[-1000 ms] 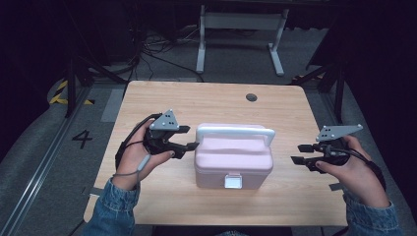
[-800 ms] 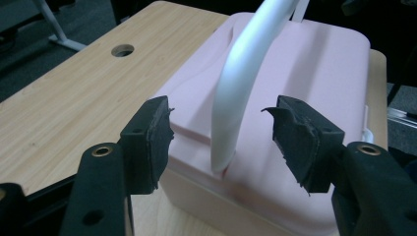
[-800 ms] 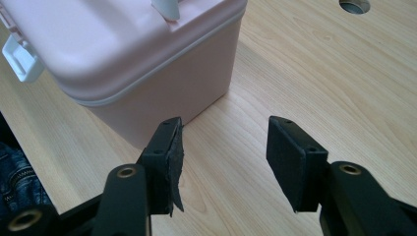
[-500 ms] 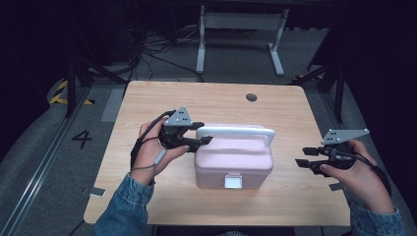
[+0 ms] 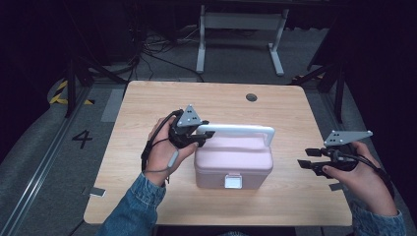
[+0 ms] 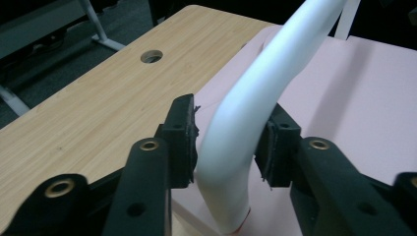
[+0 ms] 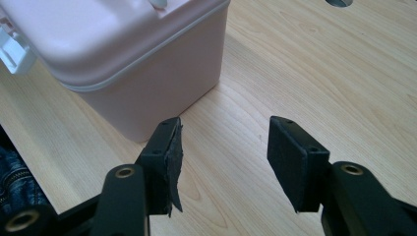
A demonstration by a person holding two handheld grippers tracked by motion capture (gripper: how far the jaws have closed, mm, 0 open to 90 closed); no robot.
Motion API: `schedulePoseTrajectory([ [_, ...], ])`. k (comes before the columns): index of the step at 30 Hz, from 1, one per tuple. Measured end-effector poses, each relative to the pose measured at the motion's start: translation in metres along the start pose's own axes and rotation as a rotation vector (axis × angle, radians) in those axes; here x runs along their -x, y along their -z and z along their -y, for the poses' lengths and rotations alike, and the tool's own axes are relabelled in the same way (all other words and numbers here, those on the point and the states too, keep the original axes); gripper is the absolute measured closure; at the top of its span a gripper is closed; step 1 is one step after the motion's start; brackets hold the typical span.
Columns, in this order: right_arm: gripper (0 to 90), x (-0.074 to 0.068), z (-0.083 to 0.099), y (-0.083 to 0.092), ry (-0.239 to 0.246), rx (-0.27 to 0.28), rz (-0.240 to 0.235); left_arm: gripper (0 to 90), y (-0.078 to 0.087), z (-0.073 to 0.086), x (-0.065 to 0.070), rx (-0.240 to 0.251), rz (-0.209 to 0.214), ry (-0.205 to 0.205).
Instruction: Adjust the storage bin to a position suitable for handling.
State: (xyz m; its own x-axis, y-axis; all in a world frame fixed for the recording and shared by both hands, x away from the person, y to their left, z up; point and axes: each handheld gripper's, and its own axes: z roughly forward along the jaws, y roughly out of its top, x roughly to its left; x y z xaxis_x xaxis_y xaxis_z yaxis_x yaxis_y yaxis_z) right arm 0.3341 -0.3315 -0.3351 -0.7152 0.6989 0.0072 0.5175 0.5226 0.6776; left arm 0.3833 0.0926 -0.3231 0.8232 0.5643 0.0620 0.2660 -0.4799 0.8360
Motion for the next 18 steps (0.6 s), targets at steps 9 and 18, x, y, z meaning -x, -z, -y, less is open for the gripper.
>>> schedulePoseTrajectory([
  [9,47.6,0.000,0.000,0.001,0.000,0.005,0.001,70.6,0.002,-0.006,0.004,-0.010,-0.013,-0.019],
  [18,47.3,0.003,0.001,0.003,-0.009,0.016,0.008,70.3,0.007,-0.015,-0.001,-0.009,0.014,0.006],
])
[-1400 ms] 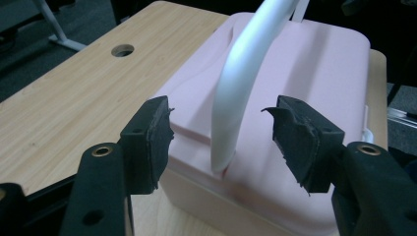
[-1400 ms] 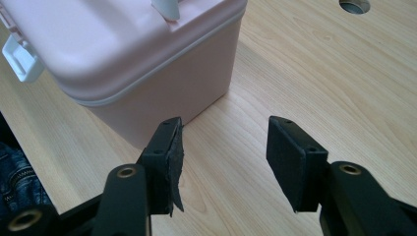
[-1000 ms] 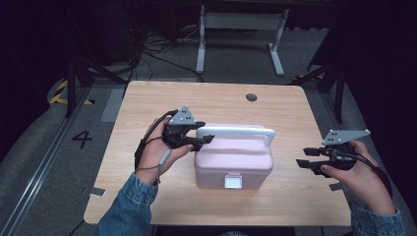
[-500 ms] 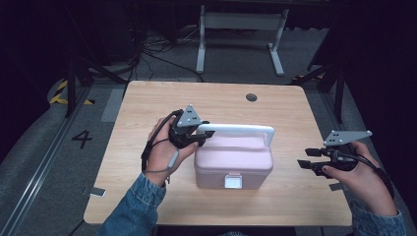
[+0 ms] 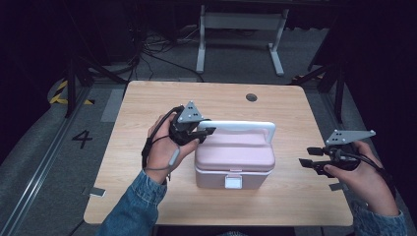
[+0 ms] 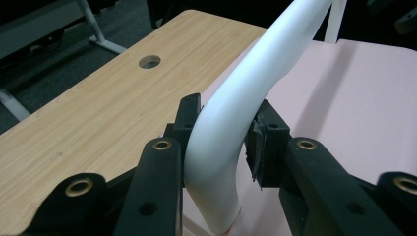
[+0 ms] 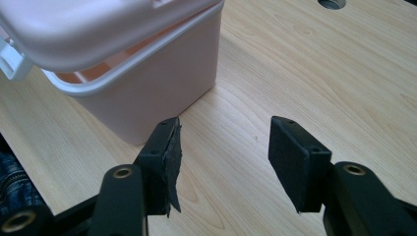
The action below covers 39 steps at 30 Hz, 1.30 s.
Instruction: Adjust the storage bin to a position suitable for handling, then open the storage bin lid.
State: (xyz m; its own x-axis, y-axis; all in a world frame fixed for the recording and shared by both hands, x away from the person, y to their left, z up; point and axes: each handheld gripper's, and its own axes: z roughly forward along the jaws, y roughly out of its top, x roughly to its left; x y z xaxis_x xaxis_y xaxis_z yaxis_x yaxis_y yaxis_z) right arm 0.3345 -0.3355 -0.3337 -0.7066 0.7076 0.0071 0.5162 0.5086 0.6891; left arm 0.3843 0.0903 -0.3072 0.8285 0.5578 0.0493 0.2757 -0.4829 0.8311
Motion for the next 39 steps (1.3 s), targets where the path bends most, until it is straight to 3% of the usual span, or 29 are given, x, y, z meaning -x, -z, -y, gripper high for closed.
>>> schedulePoseTrajectory([
  [6,47.2,0.000,0.000,0.000,-0.002,0.004,0.000,70.2,0.000,-0.009,-0.007,-0.011,0.016,0.030],
  [10,47.2,0.000,-0.001,0.001,-0.002,0.013,0.001,69.7,0.000,-0.013,-0.011,-0.015,0.046,0.076],
  [14,47.2,-0.001,-0.002,0.000,0.006,0.016,-0.003,69.6,0.000,-0.014,-0.015,-0.017,0.058,0.086],
  [18,48.1,-0.005,-0.005,-0.003,0.005,0.011,-0.021,69.5,0.000,-0.016,-0.020,-0.020,0.074,0.126],
  [25,51.0,-0.012,-0.011,-0.005,0.019,0.035,-0.055,69.3,-0.001,-0.021,-0.027,-0.031,0.091,0.148],
  [28,53.6,-0.016,-0.015,-0.006,0.031,0.053,-0.070,69.2,-0.002,-0.025,-0.034,-0.045,0.111,0.185],
  [39,57.8,-0.025,-0.024,-0.012,0.057,0.081,-0.114,68.8,-0.006,-0.037,-0.045,-0.073,0.102,0.216],
])
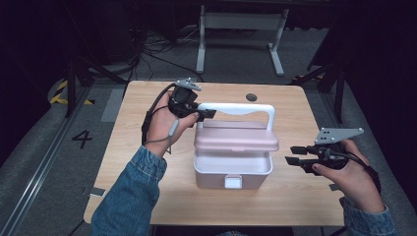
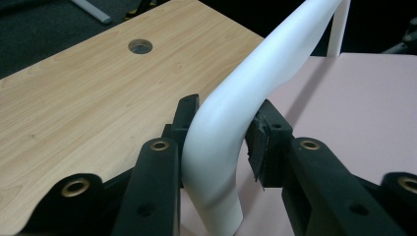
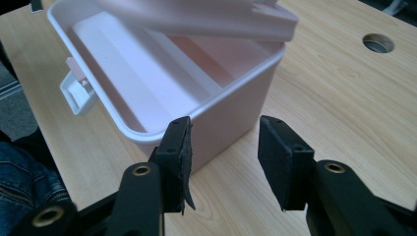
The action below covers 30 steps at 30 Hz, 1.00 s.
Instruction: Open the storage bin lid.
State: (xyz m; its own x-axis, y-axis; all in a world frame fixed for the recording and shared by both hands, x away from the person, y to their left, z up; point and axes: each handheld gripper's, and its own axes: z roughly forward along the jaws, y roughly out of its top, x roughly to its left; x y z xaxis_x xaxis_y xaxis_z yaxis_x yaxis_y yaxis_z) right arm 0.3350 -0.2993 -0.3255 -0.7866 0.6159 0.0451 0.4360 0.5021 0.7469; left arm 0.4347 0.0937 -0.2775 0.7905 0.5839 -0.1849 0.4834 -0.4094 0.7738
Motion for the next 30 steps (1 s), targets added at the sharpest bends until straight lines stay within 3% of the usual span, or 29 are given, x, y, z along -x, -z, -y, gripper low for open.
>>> schedulePoseTrajectory([
  [5,60.9,-0.009,-0.008,-0.009,0.027,0.032,-0.058,68.9,-0.001,-0.005,-0.005,-0.006,-0.006,0.019],
  [14,71.8,-0.019,-0.019,-0.017,0.064,0.085,-0.082,69.0,-0.003,-0.007,-0.008,0.000,-0.004,0.035],
  [22,89.4,-0.020,-0.026,-0.023,0.060,0.131,-0.056,69.0,-0.003,-0.006,-0.006,-0.005,-0.011,0.035],
  [30,90.0,-0.017,-0.028,-0.026,0.036,0.175,-0.039,68.5,-0.002,-0.005,-0.007,0.001,-0.009,0.028],
])
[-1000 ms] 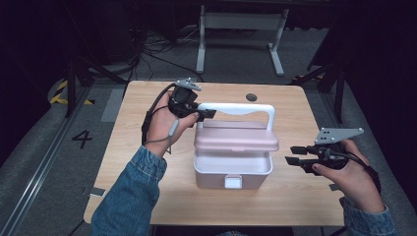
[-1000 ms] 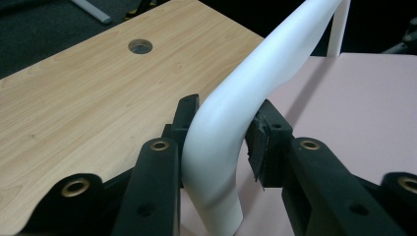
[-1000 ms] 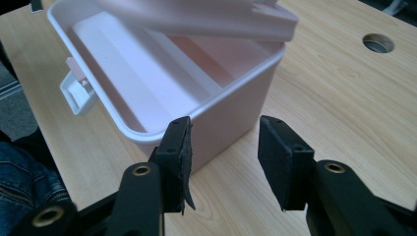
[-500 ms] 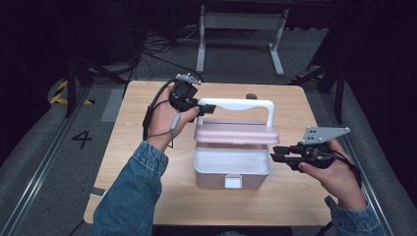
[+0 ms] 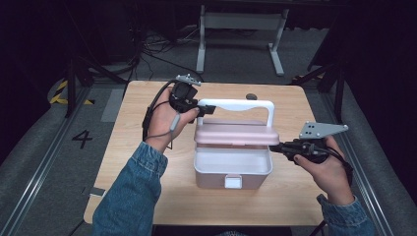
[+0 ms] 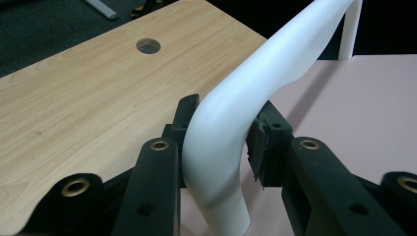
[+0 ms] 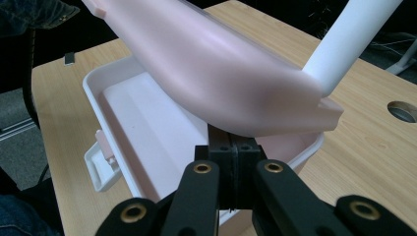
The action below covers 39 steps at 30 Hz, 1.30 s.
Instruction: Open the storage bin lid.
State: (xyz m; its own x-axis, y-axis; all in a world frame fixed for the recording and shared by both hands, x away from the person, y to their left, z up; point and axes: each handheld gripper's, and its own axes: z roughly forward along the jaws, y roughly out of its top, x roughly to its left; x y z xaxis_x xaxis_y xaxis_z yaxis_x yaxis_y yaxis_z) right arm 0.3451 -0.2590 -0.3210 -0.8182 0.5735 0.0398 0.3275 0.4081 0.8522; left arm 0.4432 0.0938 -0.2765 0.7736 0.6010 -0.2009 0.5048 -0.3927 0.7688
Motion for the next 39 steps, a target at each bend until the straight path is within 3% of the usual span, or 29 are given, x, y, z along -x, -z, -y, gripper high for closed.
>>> schedulePoseTrajectory([
  [5,90.0,0.002,0.000,0.000,-0.008,0.011,0.005,61.4,0.003,0.000,-0.001,0.029,-0.039,-0.012],
  [6,90.0,0.002,0.000,0.000,-0.008,0.015,0.008,57.9,0.005,0.000,-0.002,0.040,-0.064,-0.024],
  [10,90.0,0.002,-0.001,-0.001,-0.008,0.017,0.009,53.7,0.010,0.002,-0.005,0.071,-0.059,-0.017],
  [19,90.0,0.004,-0.003,-0.001,-0.010,0.032,0.023,47.1,0.029,0.013,-0.001,0.090,-0.087,-0.041],
  [22,90.0,0.005,-0.004,-0.001,-0.014,0.042,0.027,46.4,0.035,0.020,-0.001,0.066,-0.104,-0.057],
  [29,90.0,0.005,-0.006,-0.001,-0.014,0.055,0.037,46.0,0.050,0.036,-0.001,0.062,-0.136,-0.072],
  [39,90.0,0.009,-0.010,0.002,-0.020,0.078,0.041,44.8,0.055,0.061,0.010,0.008,-0.132,-0.105],
])
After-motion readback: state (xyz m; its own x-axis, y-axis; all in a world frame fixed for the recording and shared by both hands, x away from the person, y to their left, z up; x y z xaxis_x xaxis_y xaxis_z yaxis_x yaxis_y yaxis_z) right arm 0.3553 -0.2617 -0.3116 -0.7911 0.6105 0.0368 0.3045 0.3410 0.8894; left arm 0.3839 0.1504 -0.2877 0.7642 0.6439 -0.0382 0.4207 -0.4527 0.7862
